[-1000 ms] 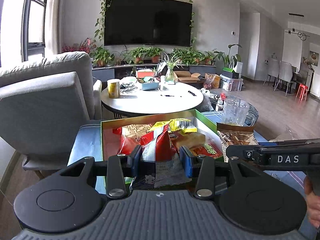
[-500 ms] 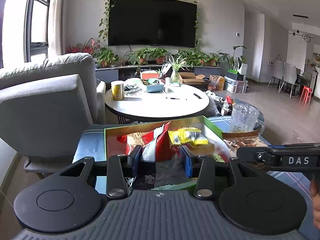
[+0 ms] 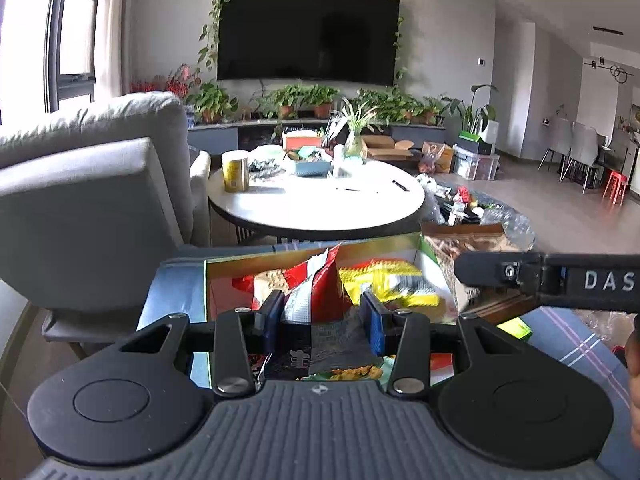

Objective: Organize snacks
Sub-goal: 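Lower both bags into the green box and open both tools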

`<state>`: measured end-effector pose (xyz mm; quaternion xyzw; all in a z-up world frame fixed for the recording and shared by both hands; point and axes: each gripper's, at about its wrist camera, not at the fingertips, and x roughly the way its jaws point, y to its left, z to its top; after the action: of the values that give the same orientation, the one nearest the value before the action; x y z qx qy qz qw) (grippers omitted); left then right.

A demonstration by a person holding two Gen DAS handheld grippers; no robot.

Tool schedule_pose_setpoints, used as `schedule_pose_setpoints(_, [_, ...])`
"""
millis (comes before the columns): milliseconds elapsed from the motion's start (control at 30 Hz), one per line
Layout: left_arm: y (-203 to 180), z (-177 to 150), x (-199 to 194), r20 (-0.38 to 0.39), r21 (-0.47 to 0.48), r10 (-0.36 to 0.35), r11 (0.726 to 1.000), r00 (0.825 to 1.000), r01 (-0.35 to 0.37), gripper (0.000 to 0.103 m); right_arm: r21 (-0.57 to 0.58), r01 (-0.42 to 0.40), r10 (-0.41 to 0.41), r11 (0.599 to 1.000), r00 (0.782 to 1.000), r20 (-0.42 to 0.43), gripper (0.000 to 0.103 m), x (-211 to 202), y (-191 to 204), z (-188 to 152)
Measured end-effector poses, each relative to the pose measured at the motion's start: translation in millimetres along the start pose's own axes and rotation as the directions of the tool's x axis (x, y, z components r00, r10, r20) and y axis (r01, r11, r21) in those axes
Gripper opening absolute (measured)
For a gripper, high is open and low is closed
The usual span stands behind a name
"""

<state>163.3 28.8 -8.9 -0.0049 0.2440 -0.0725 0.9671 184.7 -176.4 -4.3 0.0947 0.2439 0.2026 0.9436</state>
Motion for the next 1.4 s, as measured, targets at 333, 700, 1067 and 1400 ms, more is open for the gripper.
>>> schedule_pose_setpoints(333, [18.1,-13.5,30.1,-0.052,-0.039,-0.001,0.999,0.999,-0.001,0.039,0.011,-0.028,0.028,1.0,0.998,-0.062,0.084,35.0,8.0,-4.7])
schedule_pose_setpoints(700, [23.8,-19.9,41.5,-0.078,-0.05,-0.006,0.999,0.997,0.002,0.039,0.007,-0.025,0.025,1.0,0.998,-0.058,0.085,47.0,13.8,-6.6])
schedule_pose_setpoints(1067, [21.5,-24.4,42.3,-0.087,-0.039,-0.019,0.999,0.996,0.016,0.039,-0.054,-0.073,0.073,0.996,0.997,0.001,0.084,34.7,29.1,-8.7])
schedule_pose_setpoints(1400, [21.9,-24.4,33.8,-0.071,-0.048,-0.01,0.999,0.997,0.007,0.042,-0.101,0.049,-0.05,0.994,0.999,-0.009,0.085,51.8,24.1,-18.6])
